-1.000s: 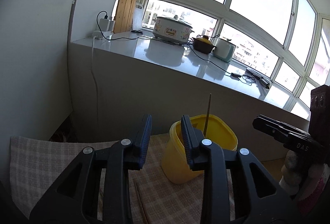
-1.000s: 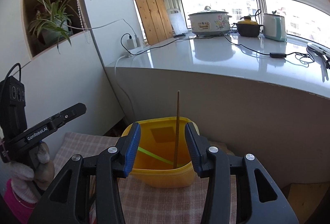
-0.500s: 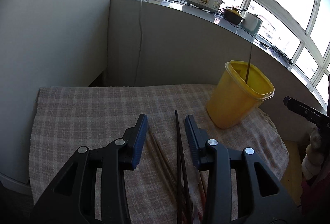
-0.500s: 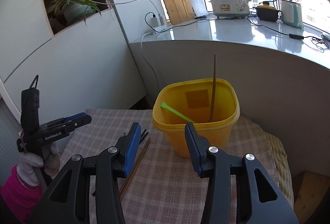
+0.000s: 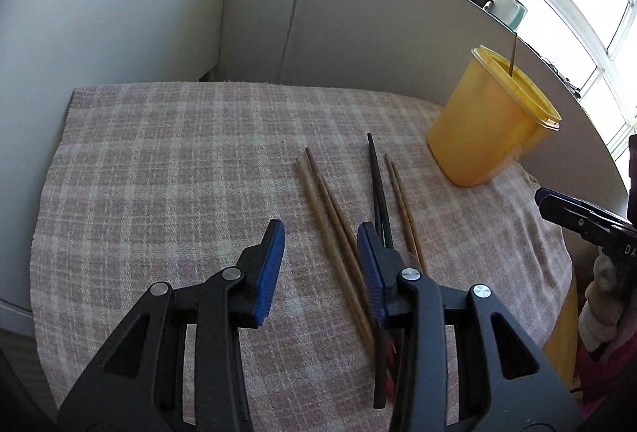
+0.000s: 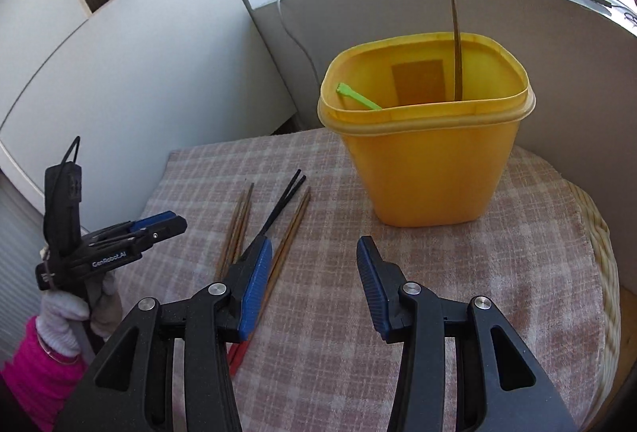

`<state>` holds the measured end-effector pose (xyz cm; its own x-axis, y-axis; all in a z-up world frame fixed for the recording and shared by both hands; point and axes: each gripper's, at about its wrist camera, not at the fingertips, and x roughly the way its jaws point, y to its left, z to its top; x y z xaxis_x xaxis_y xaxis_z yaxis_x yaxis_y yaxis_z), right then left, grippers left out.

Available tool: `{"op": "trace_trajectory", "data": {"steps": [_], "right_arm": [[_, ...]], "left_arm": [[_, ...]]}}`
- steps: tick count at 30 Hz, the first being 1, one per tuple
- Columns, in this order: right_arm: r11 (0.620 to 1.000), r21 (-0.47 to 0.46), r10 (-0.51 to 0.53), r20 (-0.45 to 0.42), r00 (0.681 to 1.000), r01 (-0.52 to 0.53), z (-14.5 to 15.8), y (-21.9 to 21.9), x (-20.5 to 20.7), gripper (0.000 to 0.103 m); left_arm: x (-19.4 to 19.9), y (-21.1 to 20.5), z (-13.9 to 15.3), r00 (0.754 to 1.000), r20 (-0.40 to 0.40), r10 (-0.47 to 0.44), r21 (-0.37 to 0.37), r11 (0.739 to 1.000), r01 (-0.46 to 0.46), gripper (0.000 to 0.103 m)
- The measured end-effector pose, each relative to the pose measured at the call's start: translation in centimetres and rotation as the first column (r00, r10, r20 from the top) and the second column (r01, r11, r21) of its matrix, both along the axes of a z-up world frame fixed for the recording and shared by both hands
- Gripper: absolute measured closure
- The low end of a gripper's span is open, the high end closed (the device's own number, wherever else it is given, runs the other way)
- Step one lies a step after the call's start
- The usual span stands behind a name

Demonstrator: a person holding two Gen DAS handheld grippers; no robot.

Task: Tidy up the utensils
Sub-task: 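Move both open grippers back down to the remaining chopsticks on the cloth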

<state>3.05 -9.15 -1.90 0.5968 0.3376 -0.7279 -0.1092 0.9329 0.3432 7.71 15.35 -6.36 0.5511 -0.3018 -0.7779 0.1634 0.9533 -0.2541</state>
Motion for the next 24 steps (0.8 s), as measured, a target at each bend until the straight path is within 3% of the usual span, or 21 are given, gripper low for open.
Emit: {"op": "trace_trajectory", "data": {"steps": [11, 15, 24], "right_arm": [[1.0, 0.017, 0.028, -0.132, 0.991, -0.026, -4.0, 2.7, 1.8, 0.061], [0.999, 0.029, 0.025, -0.169, 0.985, -0.02, -5.2, 3.1, 2.4, 0.068], [0.999, 0.033, 0.028, -0.193, 0.981, -0.022, -5.8, 4.5, 3.4, 0.073]], "left_arm": [[1.5, -2.1, -2.8, 0.998, -0.065, -0.025, 0.046, 0.999, 0.028, 0.065], [2.1, -2.7, -3.6, 0.997, -0.077, -0.03, 0.065, 0.997, 0.035, 0.065], [3.6, -3.7, -4.6, 0.996, -0.086, -0.027, 0.101, 0.994, 0.035, 0.073]]}}
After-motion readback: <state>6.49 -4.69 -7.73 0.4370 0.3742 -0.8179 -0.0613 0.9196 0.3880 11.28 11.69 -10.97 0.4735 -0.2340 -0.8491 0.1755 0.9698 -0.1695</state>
